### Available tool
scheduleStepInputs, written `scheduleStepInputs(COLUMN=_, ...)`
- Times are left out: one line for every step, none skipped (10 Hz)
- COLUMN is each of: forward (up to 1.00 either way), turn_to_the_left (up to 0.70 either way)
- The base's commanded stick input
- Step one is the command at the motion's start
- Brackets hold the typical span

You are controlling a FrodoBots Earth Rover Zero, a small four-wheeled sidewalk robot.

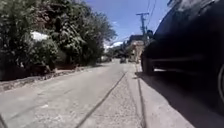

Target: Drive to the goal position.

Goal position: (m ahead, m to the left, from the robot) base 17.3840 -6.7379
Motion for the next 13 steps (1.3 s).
scheduleStepInputs(forward=0.85, turn_to_the_left=0.00)
scheduleStepInputs(forward=0.85, turn_to_the_left=0.00)
scheduleStepInputs(forward=0.85, turn_to_the_left=0.01)
scheduleStepInputs(forward=0.85, turn_to_the_left=-0.19)
scheduleStepInputs(forward=0.85, turn_to_the_left=-0.32)
scheduleStepInputs(forward=0.85, turn_to_the_left=-0.34)
scheduleStepInputs(forward=0.85, turn_to_the_left=-0.34)
scheduleStepInputs(forward=0.85, turn_to_the_left=-0.34)
scheduleStepInputs(forward=0.85, turn_to_the_left=-0.34)
scheduleStepInputs(forward=0.85, turn_to_the_left=-0.27)
scheduleStepInputs(forward=0.85, turn_to_the_left=-0.07)
scheduleStepInputs(forward=0.85, turn_to_the_left=-0.02)
scheduleStepInputs(forward=0.85, turn_to_the_left=0.00)
